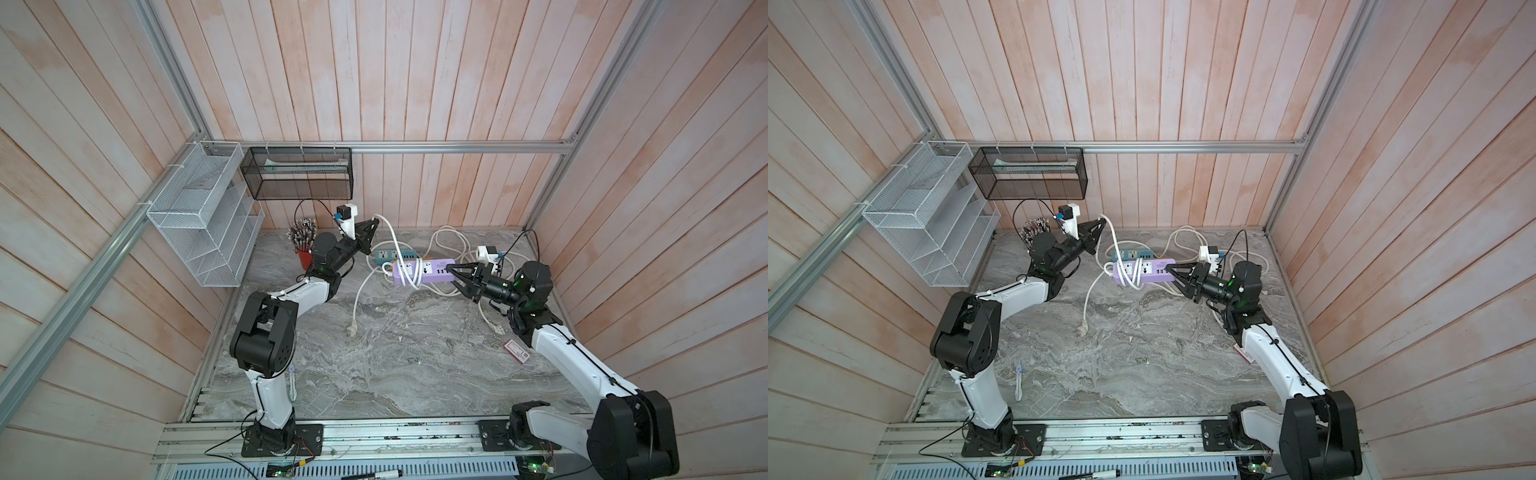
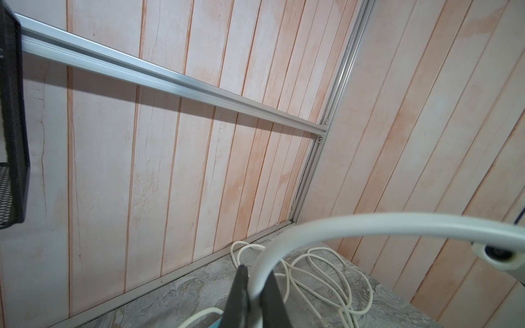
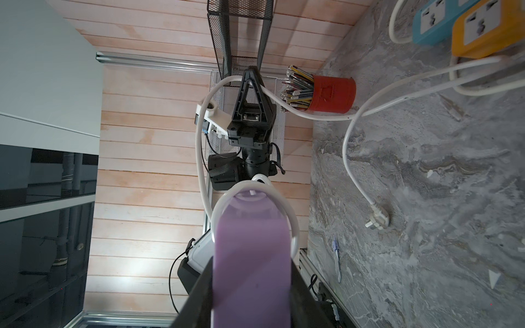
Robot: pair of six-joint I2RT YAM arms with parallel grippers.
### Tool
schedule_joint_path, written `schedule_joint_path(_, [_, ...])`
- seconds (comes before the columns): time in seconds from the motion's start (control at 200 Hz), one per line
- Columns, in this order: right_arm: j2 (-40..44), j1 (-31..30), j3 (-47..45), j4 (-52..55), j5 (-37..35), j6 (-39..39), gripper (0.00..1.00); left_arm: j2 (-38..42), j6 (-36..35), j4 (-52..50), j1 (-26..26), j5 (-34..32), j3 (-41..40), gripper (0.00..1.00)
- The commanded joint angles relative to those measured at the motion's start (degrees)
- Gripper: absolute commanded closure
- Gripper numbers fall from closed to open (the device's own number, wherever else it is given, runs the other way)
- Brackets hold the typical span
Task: Unwrap the cord wrapped around the power strip
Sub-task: Unwrap the power cord from the power strip.
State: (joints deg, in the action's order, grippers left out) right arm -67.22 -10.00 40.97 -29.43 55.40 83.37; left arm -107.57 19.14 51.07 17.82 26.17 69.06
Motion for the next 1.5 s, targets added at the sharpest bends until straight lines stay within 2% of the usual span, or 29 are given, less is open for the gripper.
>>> schedule_joint_path(0.0, [2.2, -0.2, -0.1, 1.0, 1.9, -4.8, 0.77, 1.6, -0.4, -0.7, -0.9, 0.2, 2.5, 1.00])
schedule_joint_path(0.525, [0.8, -0.1, -2.2, 3.1, 0.5, -8.3, 0.78, 6.0, -0.4, -1.7, -1.0, 1.2, 1.8, 1.00])
schedule_joint_path(0.83, [-0.9, 3.2, -5.5, 1.5, -2.4, -8.6, 0.78, 13.3, 1.2, 1.0, -0.9, 1.3, -7.4, 1.00])
schedule_joint_path(1.15, [-6.9, 8.1, -8.3, -14.9, -10.1, -3.5, 0.78, 22.5, 1.7, 1.0, 1.5, -0.7, -18.6, 1.00])
schedule_joint_path(1.495, [-16.0, 11.2, 2.2, -29.2, -15.7, 4.5, 0.78, 24.7, 3.9, 2.9, 5.2, -2.6, -30.6, 1.00])
